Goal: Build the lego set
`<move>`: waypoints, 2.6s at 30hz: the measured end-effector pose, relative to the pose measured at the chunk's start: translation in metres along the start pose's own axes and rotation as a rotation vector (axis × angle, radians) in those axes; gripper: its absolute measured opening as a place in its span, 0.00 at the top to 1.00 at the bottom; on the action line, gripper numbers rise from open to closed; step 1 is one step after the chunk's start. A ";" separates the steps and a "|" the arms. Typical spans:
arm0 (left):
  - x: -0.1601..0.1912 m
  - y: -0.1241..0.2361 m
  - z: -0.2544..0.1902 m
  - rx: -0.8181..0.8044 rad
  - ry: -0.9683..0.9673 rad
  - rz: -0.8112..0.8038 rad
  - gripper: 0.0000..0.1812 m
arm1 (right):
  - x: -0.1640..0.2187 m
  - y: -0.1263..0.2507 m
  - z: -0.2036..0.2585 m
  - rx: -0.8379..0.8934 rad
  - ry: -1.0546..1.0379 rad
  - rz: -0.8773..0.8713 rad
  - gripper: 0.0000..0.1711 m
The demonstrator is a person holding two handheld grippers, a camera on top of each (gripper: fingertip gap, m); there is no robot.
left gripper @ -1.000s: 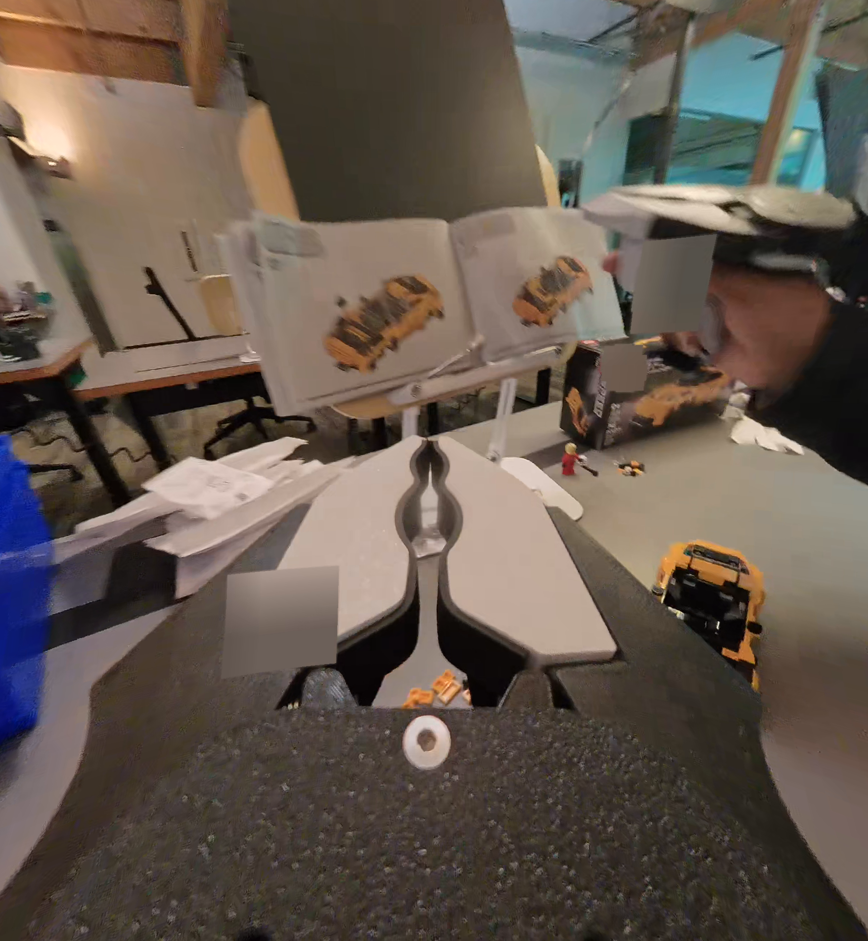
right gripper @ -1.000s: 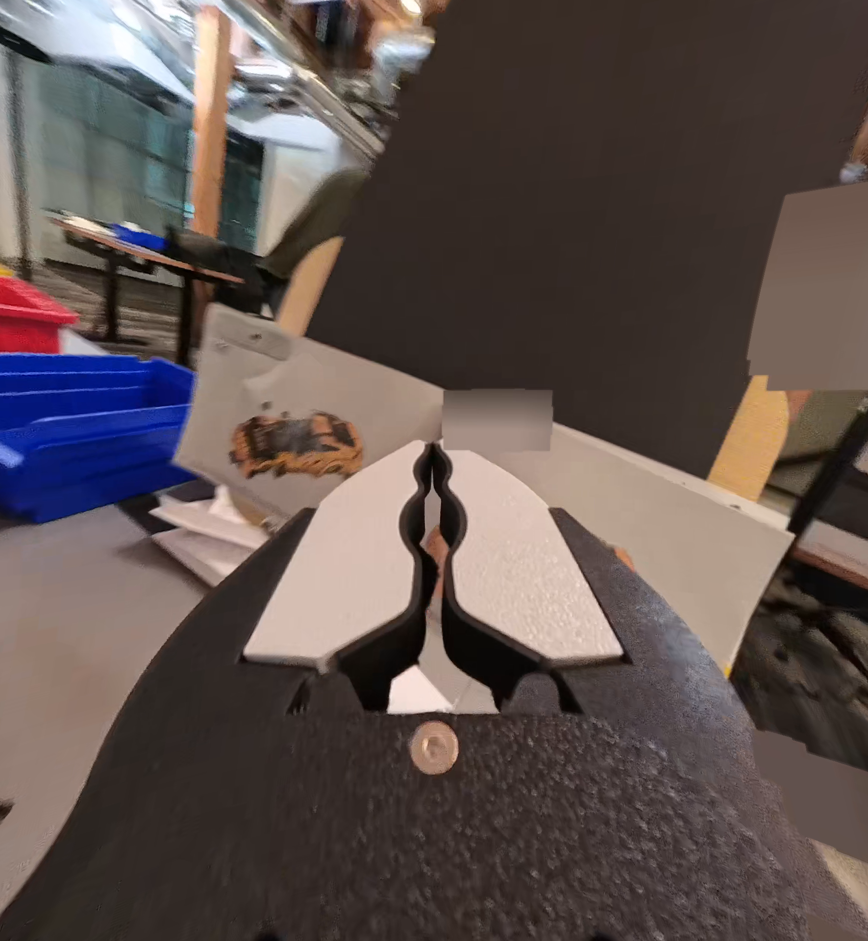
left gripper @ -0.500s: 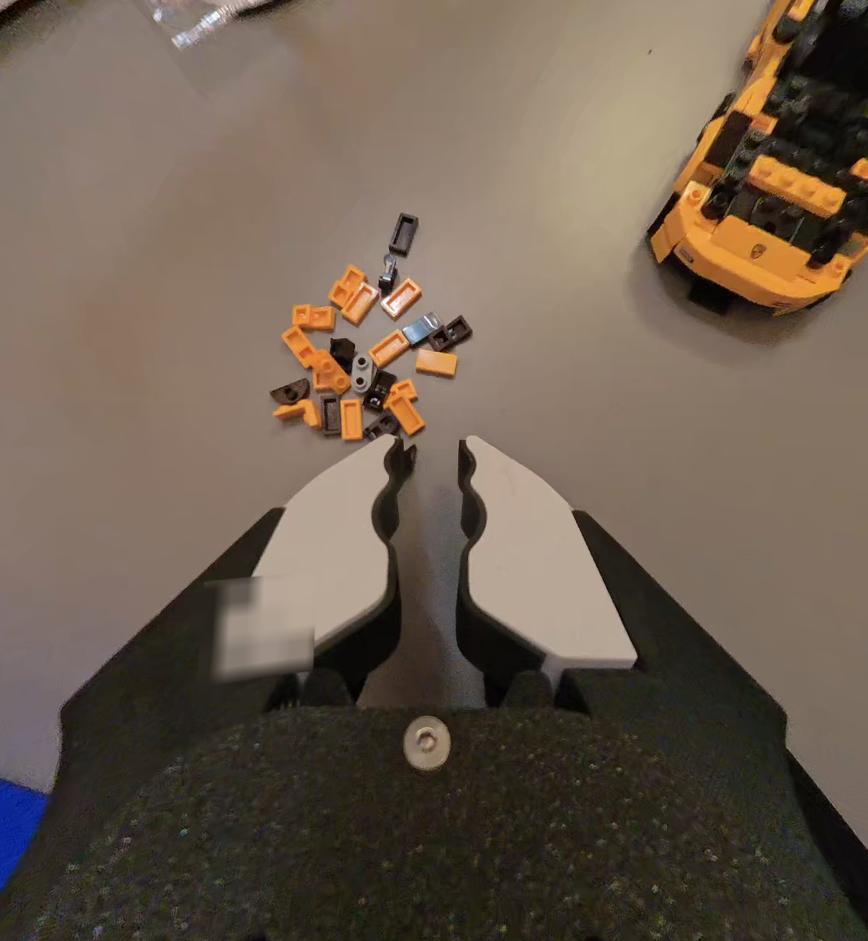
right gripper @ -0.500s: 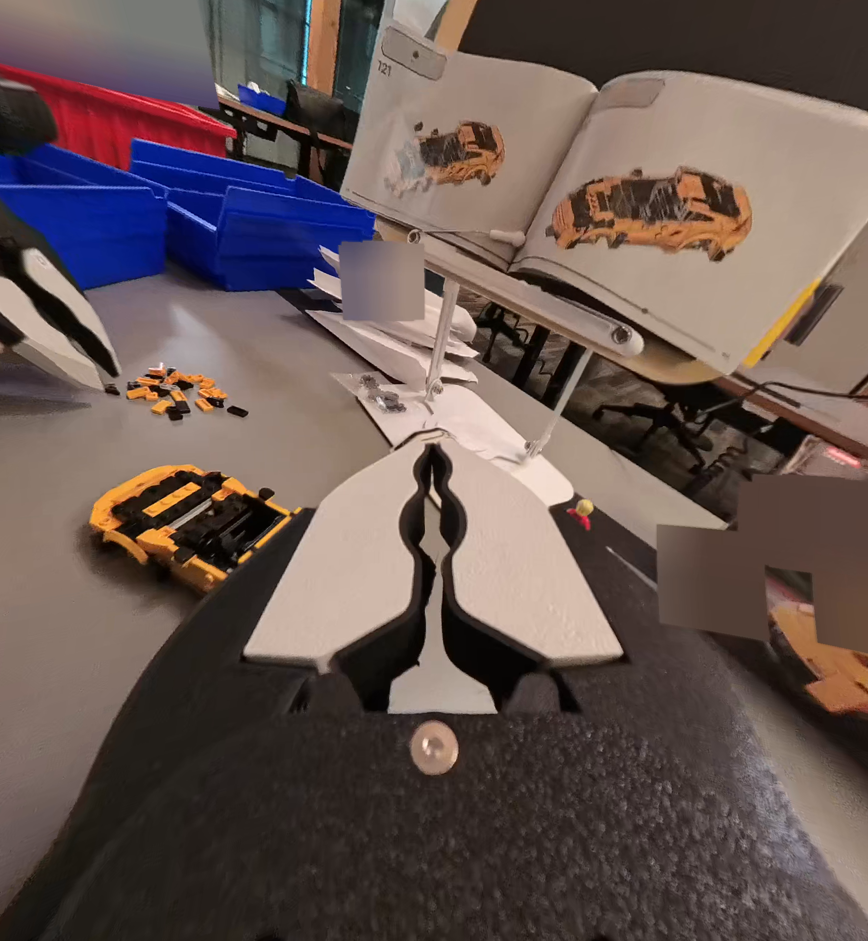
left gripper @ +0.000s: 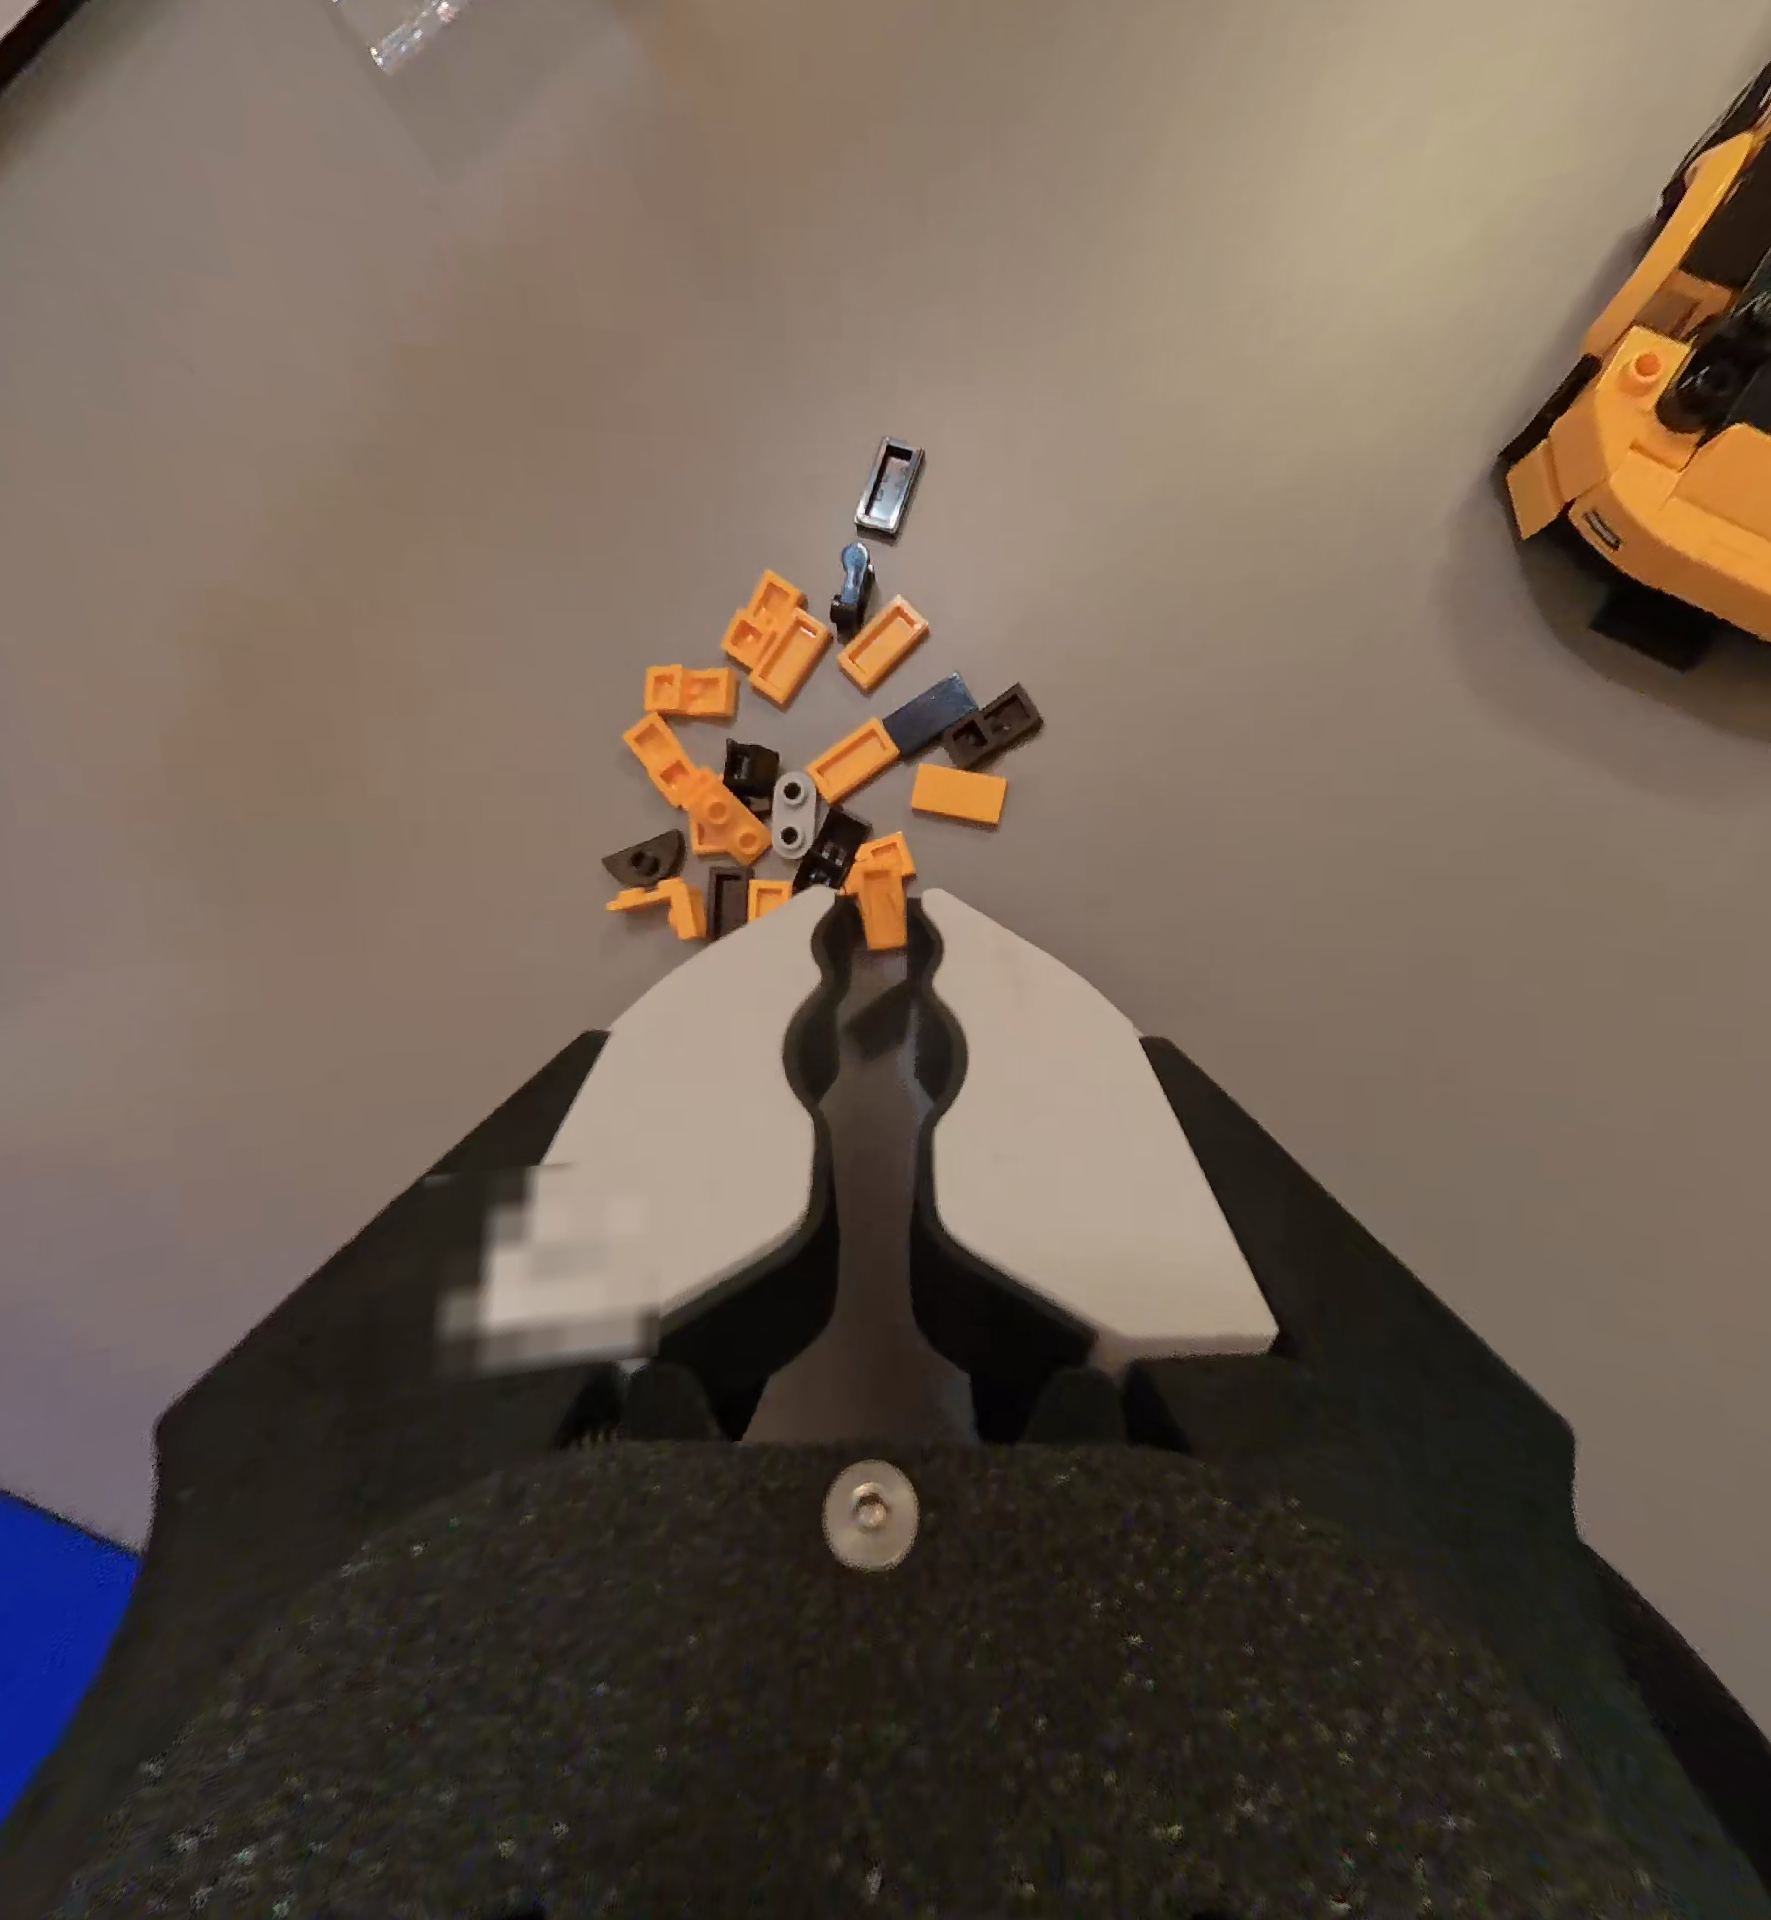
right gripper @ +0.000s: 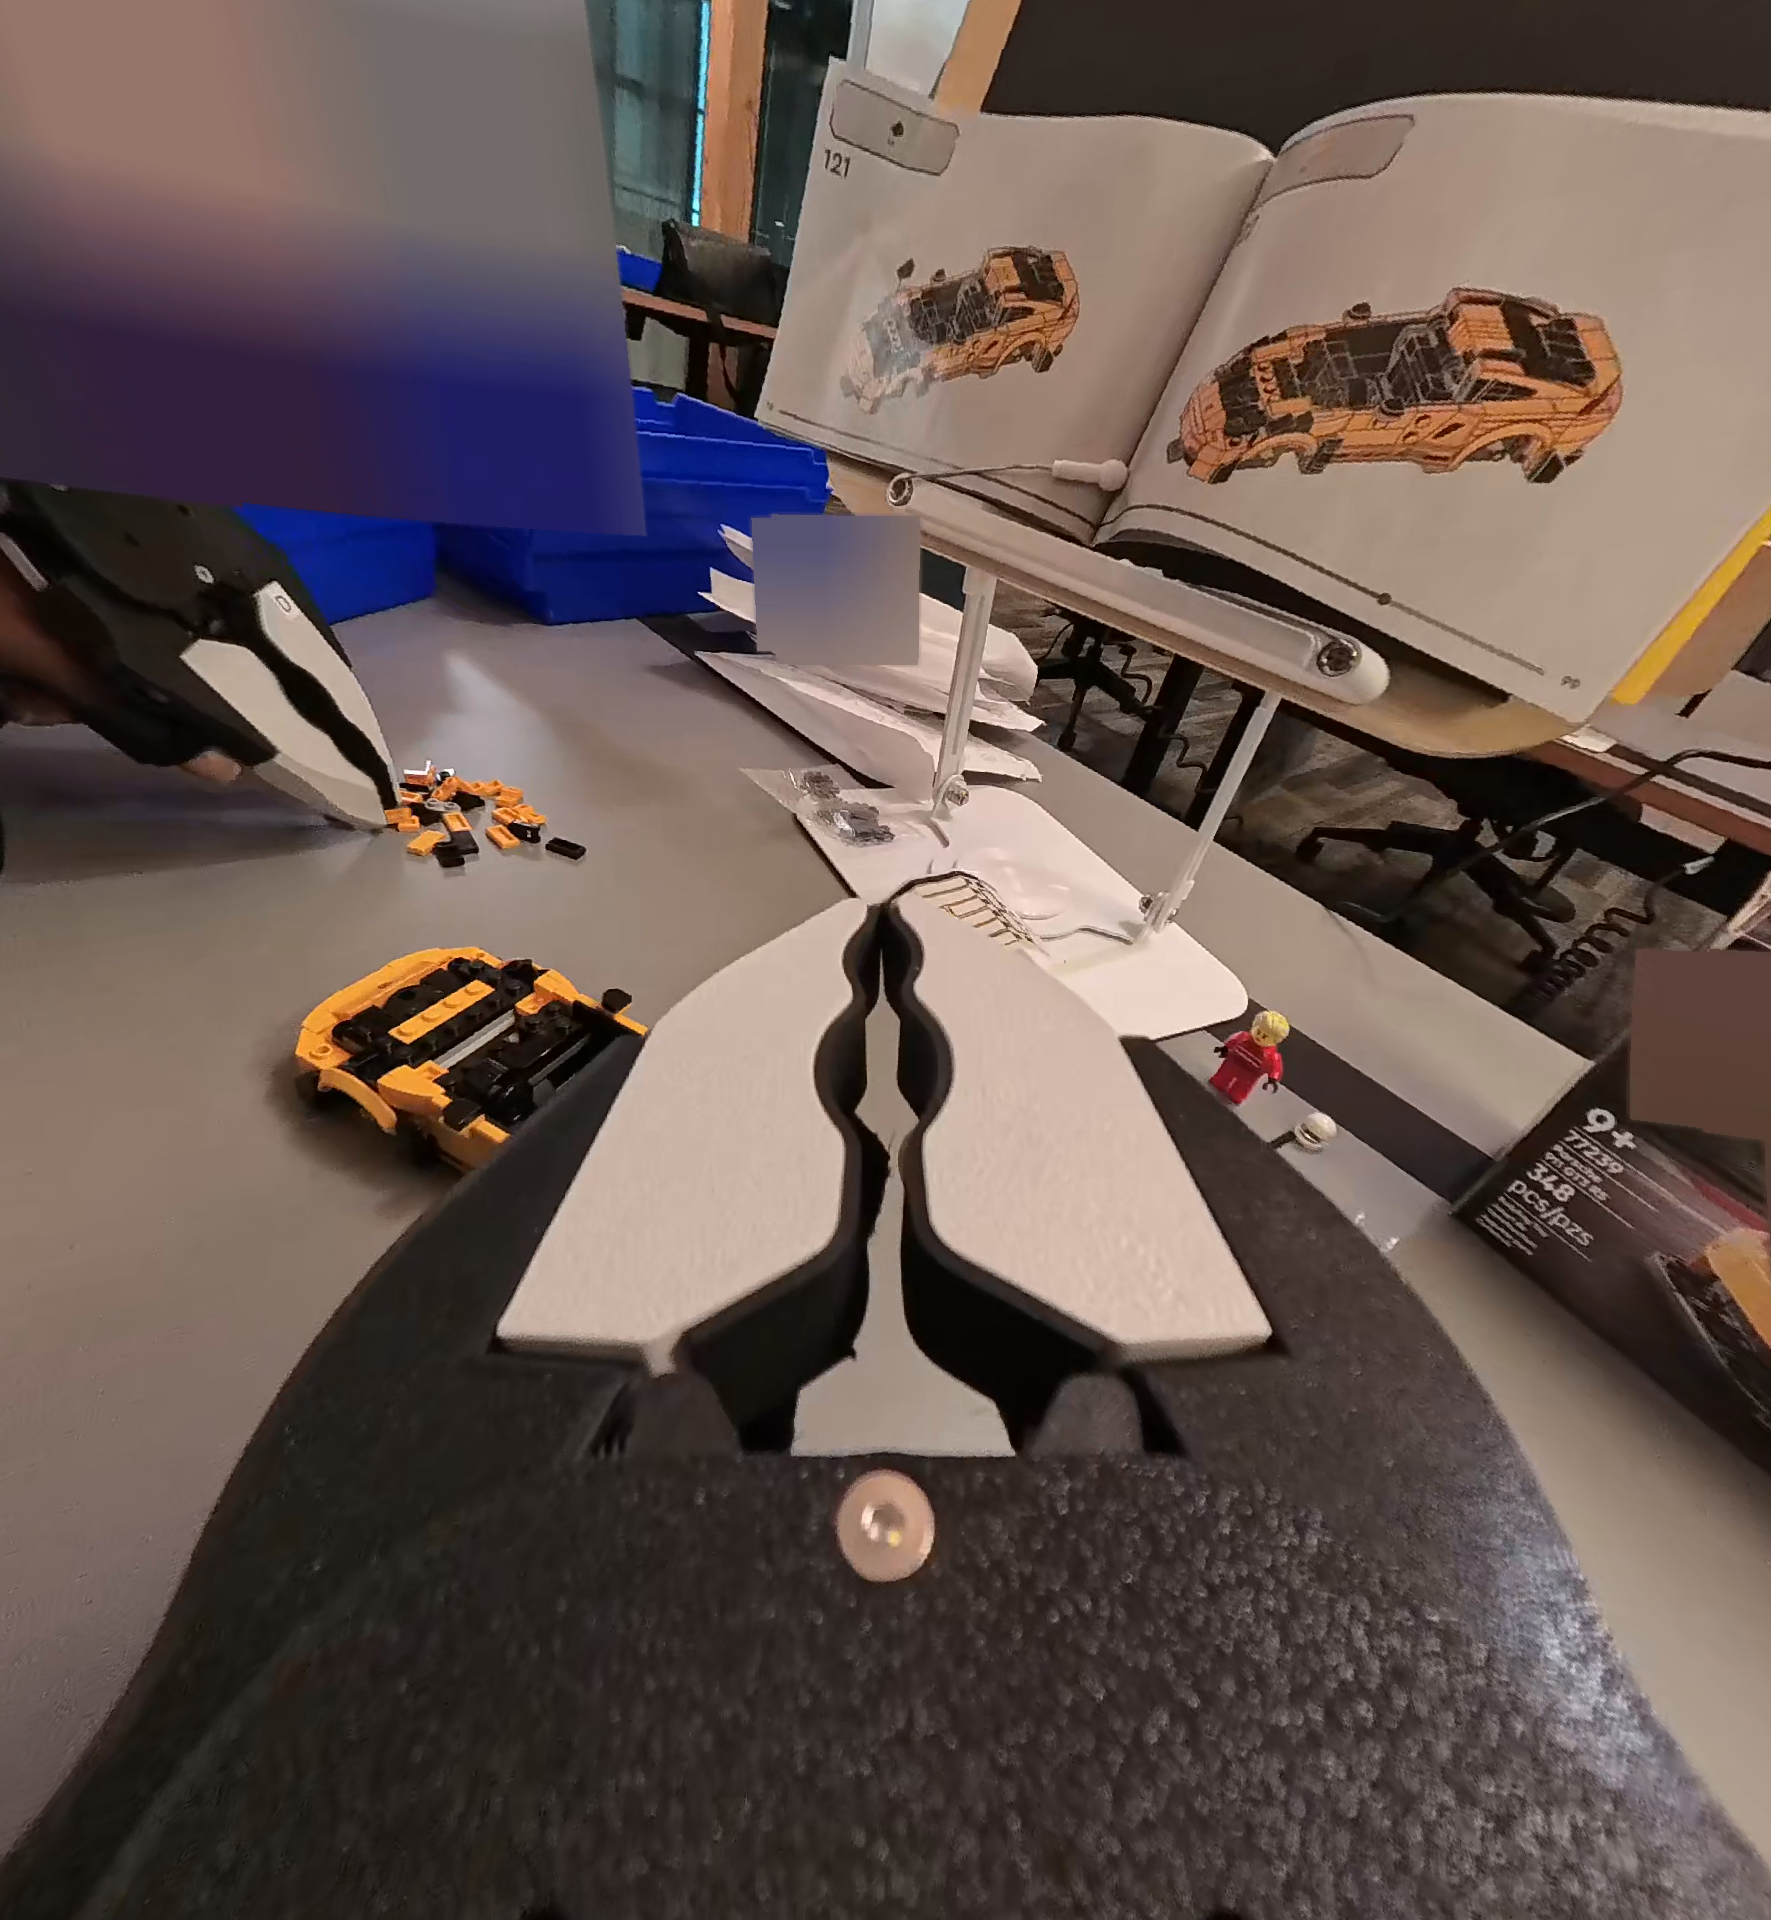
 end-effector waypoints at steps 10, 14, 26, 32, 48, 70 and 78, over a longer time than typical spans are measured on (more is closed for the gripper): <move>-0.021 0.046 -0.008 0.692 0.399 -0.428 1.00 | -0.010 0.001 0.012 -0.050 0.016 -0.024 1.00; -0.028 0.067 -0.023 1.093 0.571 -0.514 1.00 | -0.021 -0.006 0.043 -0.179 0.050 -0.049 1.00; -0.008 0.039 -0.041 0.720 0.349 -0.345 1.00 | -0.023 0.007 0.042 -0.158 0.106 0.001 1.00; -0.003 0.015 -0.006 0.309 0.223 -0.242 1.00 | -0.012 0.006 0.063 -0.240 0.164 0.051 1.00; 0.021 0.031 -0.016 0.118 -0.047 -0.233 0.65 | -0.010 0.041 0.109 -0.339 0.179 0.183 0.99; 0.061 0.090 -0.128 0.420 -0.240 -0.457 0.84 | 0.010 0.078 0.258 -0.753 0.233 0.683 0.96; 0.046 0.077 -0.183 0.793 -0.186 -0.234 0.80 | -0.011 0.034 0.217 -0.535 0.562 0.379 0.96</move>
Point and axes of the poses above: each gripper's, where its closed fingertips meet, y back along the fingers, x out of its underside, z = x × y across the jaws, the point moved 5 cm from there along y, back along the fingers, and after that the axes turned 9 degrees about y, right-handed, at the moved point
